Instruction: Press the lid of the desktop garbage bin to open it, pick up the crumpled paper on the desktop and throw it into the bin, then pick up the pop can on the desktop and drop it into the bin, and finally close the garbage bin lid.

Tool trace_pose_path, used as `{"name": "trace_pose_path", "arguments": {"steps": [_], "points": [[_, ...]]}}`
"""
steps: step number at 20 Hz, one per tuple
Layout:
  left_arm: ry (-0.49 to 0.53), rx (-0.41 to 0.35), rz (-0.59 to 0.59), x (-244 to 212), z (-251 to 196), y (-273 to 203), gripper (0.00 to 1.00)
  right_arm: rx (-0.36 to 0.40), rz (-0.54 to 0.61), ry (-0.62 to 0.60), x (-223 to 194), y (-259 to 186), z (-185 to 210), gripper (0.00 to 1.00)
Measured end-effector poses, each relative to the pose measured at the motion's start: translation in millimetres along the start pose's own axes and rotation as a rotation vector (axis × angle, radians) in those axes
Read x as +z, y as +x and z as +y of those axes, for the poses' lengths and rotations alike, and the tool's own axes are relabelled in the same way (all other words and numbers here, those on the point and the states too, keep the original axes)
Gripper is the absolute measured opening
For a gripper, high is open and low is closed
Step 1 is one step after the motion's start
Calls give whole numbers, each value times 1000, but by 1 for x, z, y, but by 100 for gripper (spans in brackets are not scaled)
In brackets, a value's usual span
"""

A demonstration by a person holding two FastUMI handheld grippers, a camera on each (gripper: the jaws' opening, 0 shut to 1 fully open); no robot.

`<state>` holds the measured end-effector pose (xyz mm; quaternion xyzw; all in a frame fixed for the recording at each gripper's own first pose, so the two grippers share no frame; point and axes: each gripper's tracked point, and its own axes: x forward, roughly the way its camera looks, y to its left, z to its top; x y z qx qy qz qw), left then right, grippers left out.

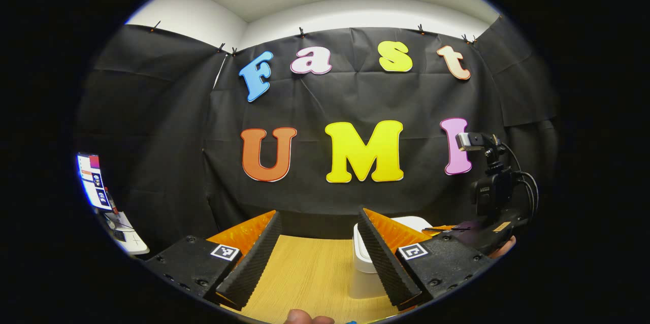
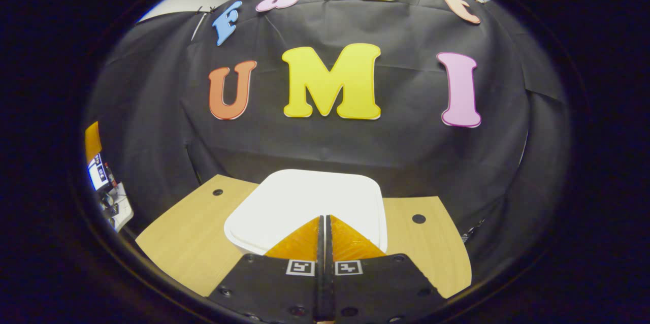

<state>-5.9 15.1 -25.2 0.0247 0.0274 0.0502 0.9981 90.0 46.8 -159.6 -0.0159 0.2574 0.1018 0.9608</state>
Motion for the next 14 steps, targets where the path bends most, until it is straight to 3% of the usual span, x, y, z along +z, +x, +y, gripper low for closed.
{"name": "trace_pose_path", "arguments": {"steps": [3, 9, 12, 13, 14], "points": [[-3, -2, 13, -4, -2, 0, 98, 15, 58, 17, -16, 3, 1, 0], [-21, -11, 23, -9, -8, -1, 100, 14, 59, 20, -23, 6, 1, 1], [-24, -22, 17, -8, -8, -3, 97, -41, 13, -2, -11, -2, -6, 1], [-26, -30, 16, -9, -9, -4, 97, -49, -5, -15, -5, -10, -9, 28], [-29, -39, 16, -9, -10, -6, 98, -41, -36, -7, 4, -14, -7, 39]]}}
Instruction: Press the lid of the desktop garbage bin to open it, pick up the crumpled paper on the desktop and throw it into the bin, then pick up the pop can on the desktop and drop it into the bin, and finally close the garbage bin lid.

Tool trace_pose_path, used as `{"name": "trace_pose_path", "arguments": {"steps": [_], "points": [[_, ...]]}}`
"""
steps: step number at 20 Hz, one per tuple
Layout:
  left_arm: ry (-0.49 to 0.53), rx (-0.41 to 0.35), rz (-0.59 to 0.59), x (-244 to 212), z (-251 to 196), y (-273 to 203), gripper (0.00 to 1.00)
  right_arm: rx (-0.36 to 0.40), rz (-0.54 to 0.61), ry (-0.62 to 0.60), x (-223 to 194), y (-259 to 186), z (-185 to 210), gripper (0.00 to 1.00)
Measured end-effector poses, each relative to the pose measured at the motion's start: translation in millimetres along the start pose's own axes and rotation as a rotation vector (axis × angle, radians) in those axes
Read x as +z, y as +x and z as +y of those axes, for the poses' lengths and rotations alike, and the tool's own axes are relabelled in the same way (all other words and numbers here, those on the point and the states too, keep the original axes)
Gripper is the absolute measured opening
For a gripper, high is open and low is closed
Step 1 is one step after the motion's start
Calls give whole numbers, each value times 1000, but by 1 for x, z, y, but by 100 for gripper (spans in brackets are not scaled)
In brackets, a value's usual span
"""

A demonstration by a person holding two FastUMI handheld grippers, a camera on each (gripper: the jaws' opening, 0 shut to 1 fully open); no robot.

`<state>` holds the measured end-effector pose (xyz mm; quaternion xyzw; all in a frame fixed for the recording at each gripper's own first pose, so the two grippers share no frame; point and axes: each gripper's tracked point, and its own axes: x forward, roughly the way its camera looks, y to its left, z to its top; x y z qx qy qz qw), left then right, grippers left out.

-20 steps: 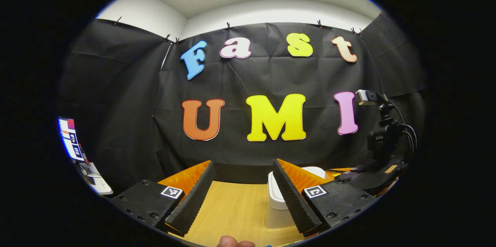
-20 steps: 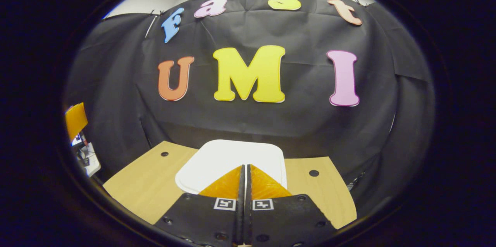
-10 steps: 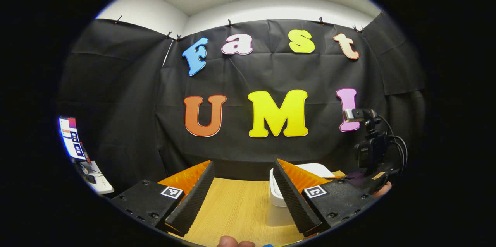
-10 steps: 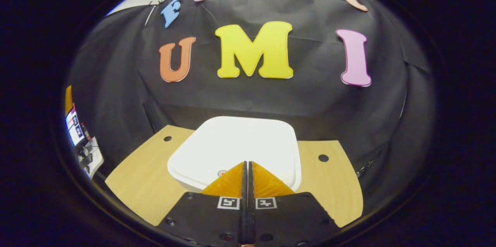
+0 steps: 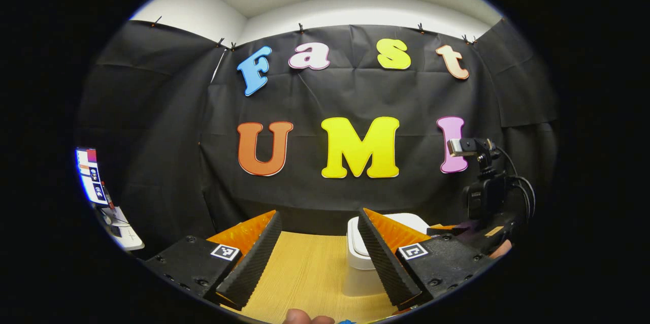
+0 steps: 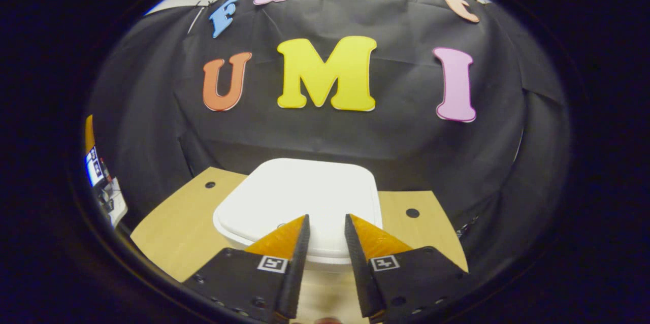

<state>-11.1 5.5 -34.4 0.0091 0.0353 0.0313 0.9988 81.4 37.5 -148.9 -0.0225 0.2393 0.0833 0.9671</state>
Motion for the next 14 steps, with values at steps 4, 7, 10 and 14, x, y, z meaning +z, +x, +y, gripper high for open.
{"name": "trace_pose_path", "arguments": {"steps": [4, 7, 10, 14], "points": [[-2, -34, 21, -11, -4, 0, 98, 2, -100, 13, 24, -22, -2, 95], [0, -61, 47, -27, -7, -5, 98, 15, -139, 26, 29, -37, -3, 98], [-10, -91, 90, -47, -13, -12, 98, -1, -180, 24, 24, -60, -7, 98], [-10, -125, 148, -72, -21, -18, 98, -40, -172, 4, 6, -82, -17, 98]]}}
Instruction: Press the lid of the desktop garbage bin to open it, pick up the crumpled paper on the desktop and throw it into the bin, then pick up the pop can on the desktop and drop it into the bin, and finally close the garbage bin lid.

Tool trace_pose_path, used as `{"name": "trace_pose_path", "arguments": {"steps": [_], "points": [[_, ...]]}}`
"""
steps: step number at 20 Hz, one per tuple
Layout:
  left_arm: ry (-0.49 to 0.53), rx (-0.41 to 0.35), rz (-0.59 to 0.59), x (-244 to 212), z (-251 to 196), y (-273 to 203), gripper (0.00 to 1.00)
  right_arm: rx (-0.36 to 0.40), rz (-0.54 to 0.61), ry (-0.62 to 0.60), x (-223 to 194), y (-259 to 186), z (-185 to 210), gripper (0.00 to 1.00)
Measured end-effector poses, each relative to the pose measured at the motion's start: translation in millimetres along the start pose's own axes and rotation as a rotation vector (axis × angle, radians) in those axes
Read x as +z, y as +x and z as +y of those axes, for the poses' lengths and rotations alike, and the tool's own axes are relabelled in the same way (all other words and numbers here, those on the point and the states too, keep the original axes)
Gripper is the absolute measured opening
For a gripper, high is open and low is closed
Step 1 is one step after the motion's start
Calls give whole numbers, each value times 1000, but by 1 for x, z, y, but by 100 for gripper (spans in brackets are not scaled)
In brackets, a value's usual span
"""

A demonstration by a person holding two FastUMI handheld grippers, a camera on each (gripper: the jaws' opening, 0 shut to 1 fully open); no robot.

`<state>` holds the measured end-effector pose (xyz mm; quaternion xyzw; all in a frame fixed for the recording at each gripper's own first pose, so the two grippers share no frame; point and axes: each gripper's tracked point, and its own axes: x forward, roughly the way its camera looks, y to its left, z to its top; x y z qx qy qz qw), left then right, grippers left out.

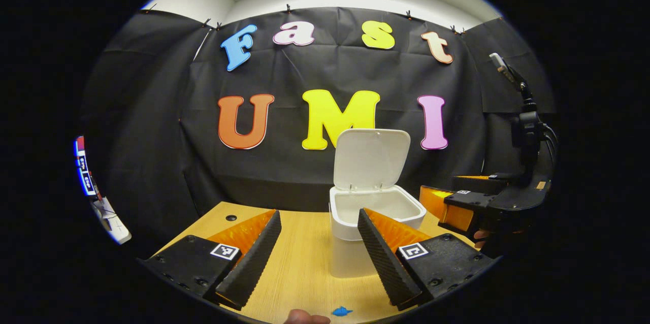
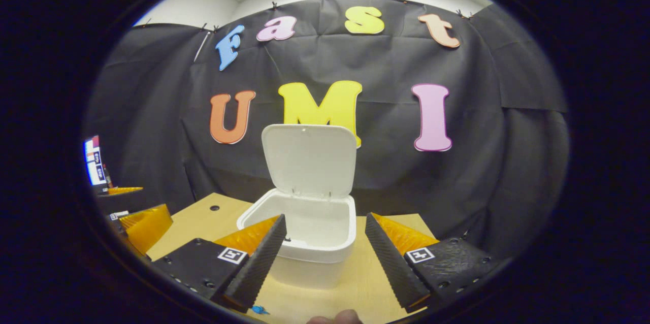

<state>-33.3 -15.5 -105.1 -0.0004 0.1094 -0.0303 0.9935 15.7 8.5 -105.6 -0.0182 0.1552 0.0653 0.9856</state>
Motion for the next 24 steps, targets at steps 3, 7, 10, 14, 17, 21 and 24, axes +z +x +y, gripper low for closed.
{"name": "trace_pose_path", "arguments": {"steps": [3, 7, 10, 14, 17, 21, 24], "points": [[-7, -26, 39, -17, -7, -3, 98, -14, -3, 15, -6, -19, -6, 98], [-16, -52, 122, -50, -15, -7, 98, -28, 33, 20, -28, -36, -14, 98], [-24, -65, 210, -80, -19, -10, 98, -48, 70, 22, -48, -46, -23, 98], [-36, -88, 328, -124, -26, -18, 98, -71, 109, 16, -69, -55, -31, 98], [-47, -100, 439, -160, -34, -25, 99, -79, 153, -8, -86, -59, -35, 98], [-77, -100, 557, -204, -39, -32, 99, -97, 175, -39, -94, -66, -45, 95], [-83, -92, 623, -234, -40, -35, 100, -105, 210, -41, -107, -71, -47, 97]]}}
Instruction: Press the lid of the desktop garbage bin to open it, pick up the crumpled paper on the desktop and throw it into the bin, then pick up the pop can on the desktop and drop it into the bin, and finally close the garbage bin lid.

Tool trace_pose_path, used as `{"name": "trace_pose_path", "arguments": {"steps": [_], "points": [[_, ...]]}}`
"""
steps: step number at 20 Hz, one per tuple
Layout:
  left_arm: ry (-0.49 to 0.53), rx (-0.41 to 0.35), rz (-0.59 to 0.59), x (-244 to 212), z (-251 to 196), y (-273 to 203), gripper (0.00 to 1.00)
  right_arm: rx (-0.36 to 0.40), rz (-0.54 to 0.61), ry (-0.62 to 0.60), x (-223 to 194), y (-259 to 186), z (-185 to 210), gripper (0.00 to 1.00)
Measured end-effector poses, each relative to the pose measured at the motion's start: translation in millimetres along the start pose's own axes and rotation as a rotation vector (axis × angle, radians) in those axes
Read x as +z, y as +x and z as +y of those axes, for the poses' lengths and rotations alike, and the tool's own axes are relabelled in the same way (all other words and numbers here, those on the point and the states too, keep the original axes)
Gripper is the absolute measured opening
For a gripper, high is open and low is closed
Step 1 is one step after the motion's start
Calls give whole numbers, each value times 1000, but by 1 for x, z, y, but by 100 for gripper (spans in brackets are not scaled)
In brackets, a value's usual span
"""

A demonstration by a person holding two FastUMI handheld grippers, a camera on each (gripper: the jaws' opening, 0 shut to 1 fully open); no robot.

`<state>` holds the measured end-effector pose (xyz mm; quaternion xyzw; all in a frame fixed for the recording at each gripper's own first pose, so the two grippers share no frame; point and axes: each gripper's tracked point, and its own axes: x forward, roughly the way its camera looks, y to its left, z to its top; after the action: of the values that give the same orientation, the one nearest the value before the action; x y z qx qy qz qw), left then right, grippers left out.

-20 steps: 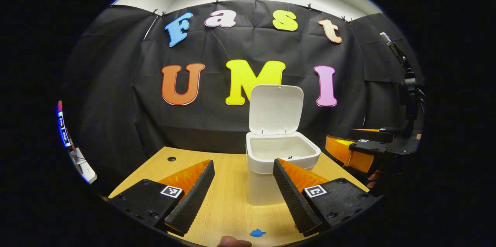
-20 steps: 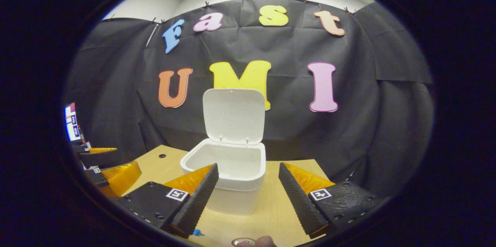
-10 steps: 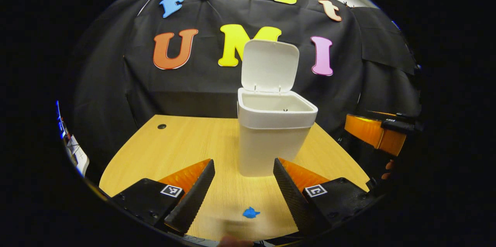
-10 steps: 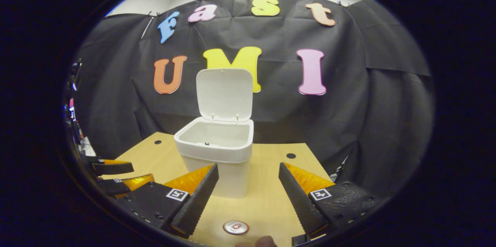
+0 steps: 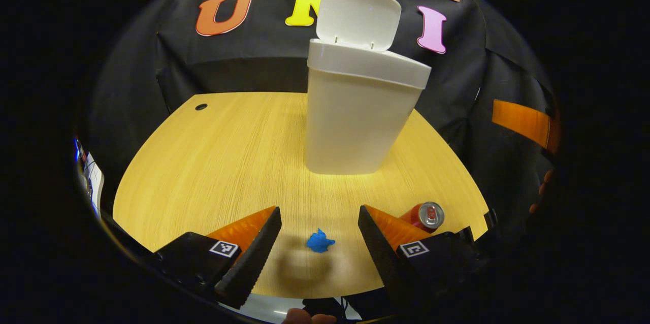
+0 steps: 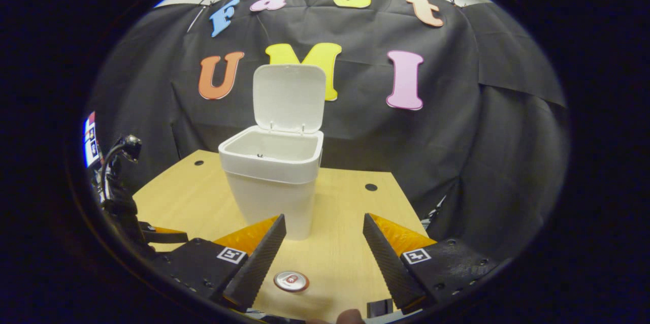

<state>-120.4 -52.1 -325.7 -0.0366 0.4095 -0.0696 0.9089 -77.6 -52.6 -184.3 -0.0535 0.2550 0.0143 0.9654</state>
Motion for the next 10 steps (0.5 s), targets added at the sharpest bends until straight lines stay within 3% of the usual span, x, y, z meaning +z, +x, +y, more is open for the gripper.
{"name": "trace_pose_path", "arguments": {"steps": [10], "points": [[-28, 20, 159, -57, 4, 30, 99, 13, 101, 3, -41, -4, 7, 96]]}}
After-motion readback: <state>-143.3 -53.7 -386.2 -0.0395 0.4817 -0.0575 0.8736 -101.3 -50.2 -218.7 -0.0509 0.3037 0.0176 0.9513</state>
